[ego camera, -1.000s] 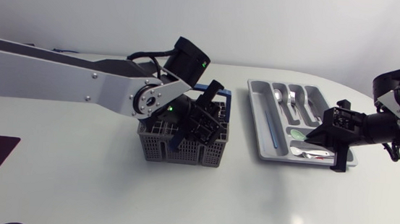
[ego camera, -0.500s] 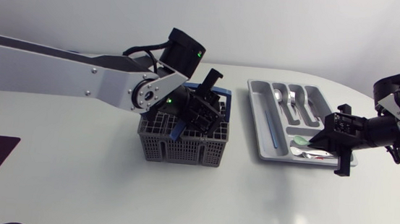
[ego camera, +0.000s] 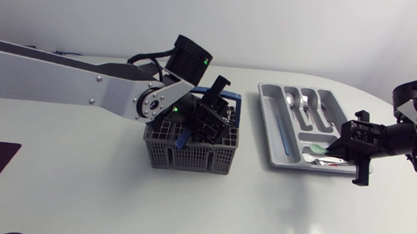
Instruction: Unload the cutlery basket into the drawer organizer.
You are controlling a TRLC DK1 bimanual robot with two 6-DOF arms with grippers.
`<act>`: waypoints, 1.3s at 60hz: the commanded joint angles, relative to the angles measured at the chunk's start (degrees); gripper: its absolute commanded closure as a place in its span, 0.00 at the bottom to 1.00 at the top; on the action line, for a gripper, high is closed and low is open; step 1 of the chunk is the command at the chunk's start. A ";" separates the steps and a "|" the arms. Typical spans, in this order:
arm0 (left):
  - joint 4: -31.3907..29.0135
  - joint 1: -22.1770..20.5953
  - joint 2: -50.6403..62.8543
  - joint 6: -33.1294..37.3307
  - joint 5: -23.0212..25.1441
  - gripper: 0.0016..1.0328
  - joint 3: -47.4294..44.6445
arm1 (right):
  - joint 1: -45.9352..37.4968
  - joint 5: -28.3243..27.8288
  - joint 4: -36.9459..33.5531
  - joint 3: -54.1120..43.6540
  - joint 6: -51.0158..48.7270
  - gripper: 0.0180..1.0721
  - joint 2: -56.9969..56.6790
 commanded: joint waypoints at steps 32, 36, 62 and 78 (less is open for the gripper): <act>-3.34 -1.21 0.46 0.51 -0.36 0.71 1.21 | -0.83 8.97 8.19 -0.03 -4.93 0.94 8.53; -3.51 -1.29 0.64 0.34 -0.36 0.71 1.56 | -0.83 10.11 10.21 0.58 -4.93 0.94 10.90; -4.13 -1.73 0.81 -0.36 -0.45 0.75 2.35 | -0.92 10.55 13.73 0.41 -2.20 0.15 8.18; -4.13 -1.91 1.78 -0.89 -0.36 0.76 3.14 | -0.92 8.35 13.38 -4.95 -1.41 0.13 0.00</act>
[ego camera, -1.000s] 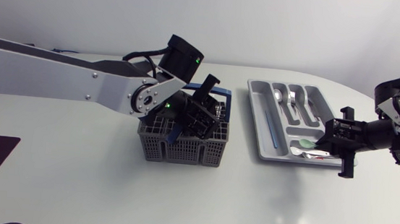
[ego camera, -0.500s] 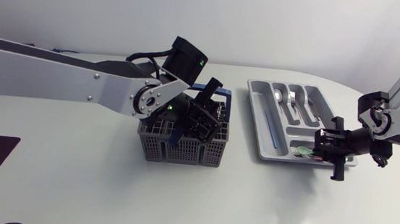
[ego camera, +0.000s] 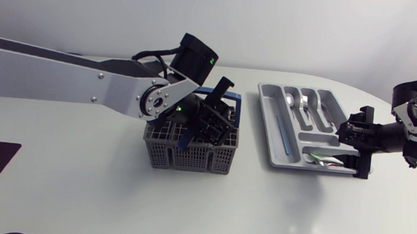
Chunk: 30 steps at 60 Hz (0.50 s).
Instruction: Unload the cutlery basket into the drawer organizer.
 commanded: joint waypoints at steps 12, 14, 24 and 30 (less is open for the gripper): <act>-0.52 -1.08 2.15 -0.54 0.14 0.81 1.33 | 0.04 -1.38 0.07 -6.90 0.89 0.12 -7.39; -0.52 -1.08 2.15 -0.63 0.14 0.81 1.33 | 0.22 -1.55 -0.02 -7.42 1.15 0.12 -8.36; -0.52 -0.99 2.42 -0.98 0.14 0.92 1.15 | 0.57 -2.43 -0.02 -10.33 1.24 0.11 -12.58; -0.52 -0.99 2.15 -1.16 0.14 0.93 0.98 | 0.92 -3.14 -0.28 -11.47 1.85 0.11 -15.39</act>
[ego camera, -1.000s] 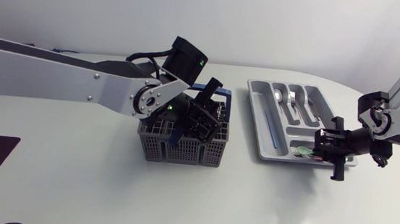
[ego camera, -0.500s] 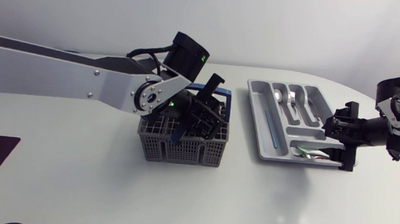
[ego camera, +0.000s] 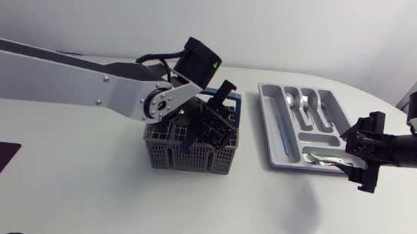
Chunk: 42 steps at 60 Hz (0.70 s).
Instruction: Unload the cutlery basket into the drawer organizer.
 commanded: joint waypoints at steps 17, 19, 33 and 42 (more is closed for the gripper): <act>-1.90 -0.16 -0.26 -2.22 -0.30 0.94 0.52 | 1.30 -3.52 -3.32 -3.78 2.65 0.11 -8.71; -1.90 -0.25 -1.05 -2.39 -0.30 0.94 0.08 | 1.30 -3.96 -3.93 -4.05 3.18 0.11 -9.85; -0.67 -0.78 -6.15 -2.57 -1.17 0.94 -3.35 | 3.05 -5.10 -5.16 -8.18 5.64 0.10 -17.32; 0.38 -0.95 -9.84 -2.66 -1.61 0.94 -5.55 | 4.64 -5.19 -6.83 -9.94 6.96 0.10 -21.46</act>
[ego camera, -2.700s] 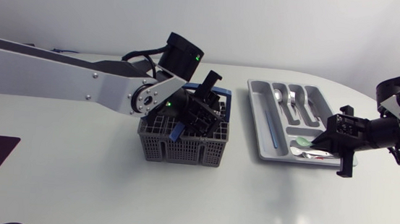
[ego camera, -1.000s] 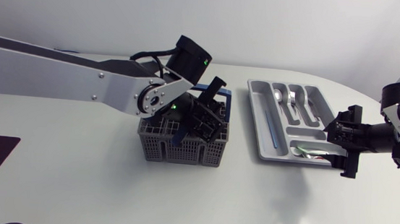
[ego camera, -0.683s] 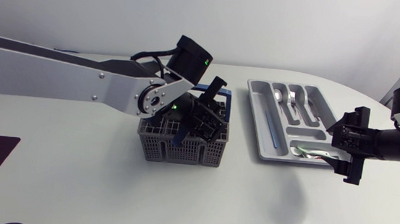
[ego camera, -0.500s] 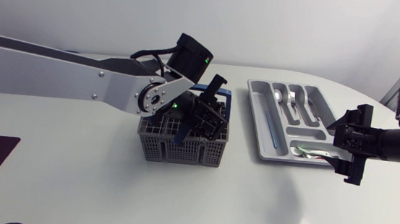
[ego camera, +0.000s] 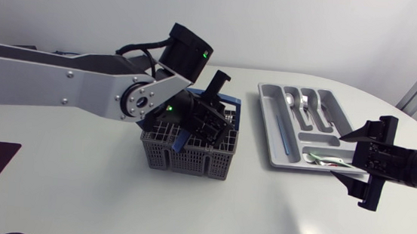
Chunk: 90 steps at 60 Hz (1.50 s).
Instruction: Unload the cutlery basket into the drawer organizer.
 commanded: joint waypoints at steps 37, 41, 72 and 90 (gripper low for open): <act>5.63 -3.22 -12.45 1.04 -2.90 0.94 -8.11 | 6.04 1.22 -4.58 -6.37 5.76 0.10 -12.22; 5.63 -3.22 -13.24 1.48 -3.42 0.94 -8.73 | 6.66 1.40 -4.49 -6.73 6.20 0.10 -12.57; 4.57 -3.31 -25.10 3.42 -5.44 0.94 -10.84 | 11.14 3.33 -2.73 -9.01 10.42 0.10 -15.12; -5.27 -5.77 -25.98 -20.49 -2.72 0.94 -1.96 | 13.07 3.24 3.42 -9.19 20.96 0.10 -18.81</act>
